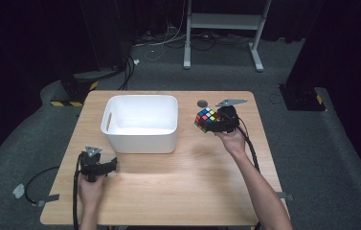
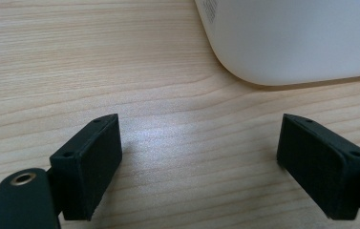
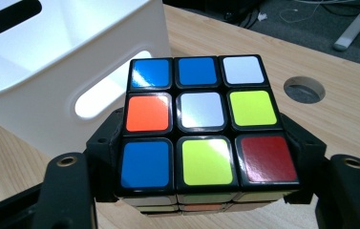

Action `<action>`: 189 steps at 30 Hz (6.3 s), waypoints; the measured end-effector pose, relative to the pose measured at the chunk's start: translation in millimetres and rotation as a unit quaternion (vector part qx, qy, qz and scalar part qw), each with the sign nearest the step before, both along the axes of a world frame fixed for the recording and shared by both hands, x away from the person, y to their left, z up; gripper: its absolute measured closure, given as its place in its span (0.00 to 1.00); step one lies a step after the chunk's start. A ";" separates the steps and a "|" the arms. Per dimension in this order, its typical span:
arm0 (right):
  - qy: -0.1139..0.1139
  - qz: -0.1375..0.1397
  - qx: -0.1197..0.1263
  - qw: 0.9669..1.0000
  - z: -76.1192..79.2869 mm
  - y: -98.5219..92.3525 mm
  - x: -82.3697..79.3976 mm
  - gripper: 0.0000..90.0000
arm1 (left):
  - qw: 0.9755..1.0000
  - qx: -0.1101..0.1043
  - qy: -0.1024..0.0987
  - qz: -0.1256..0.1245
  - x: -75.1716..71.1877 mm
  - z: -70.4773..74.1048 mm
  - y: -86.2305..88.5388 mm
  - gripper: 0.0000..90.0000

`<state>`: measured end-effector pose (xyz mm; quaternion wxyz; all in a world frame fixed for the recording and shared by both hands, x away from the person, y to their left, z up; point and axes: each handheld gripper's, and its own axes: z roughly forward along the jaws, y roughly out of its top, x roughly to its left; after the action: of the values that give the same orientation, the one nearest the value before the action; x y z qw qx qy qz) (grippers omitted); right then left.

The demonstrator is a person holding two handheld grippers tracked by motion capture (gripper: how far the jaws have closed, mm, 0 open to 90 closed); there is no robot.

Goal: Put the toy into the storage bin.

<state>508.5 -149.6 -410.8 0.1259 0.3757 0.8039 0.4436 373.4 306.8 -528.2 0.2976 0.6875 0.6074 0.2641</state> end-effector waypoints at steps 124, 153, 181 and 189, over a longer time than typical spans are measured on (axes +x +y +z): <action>-0.028 0.128 -0.025 0.991 91.9 153.9 15.5 0.37 | 1.000 0.001 0.000 -0.001 -0.3 0.2 0.1 0.17; -0.022 0.126 -0.028 0.991 84.5 166.0 23.3 0.37 | 1.000 0.001 0.000 -0.001 -0.3 0.2 0.2 0.17; -0.011 0.129 -0.034 0.991 69.7 172.5 26.5 0.37 | 1.000 0.001 0.000 -0.001 -0.3 0.2 0.2 0.17; -0.005 0.129 -0.037 0.991 63.3 174.3 26.4 0.37 | 1.000 0.001 0.000 -0.001 -0.3 0.2 0.2 0.17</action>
<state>534.9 24.7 -347.5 0.0854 0.2613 0.8611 0.4278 373.2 306.9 -528.0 0.2972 0.6880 0.6071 0.2641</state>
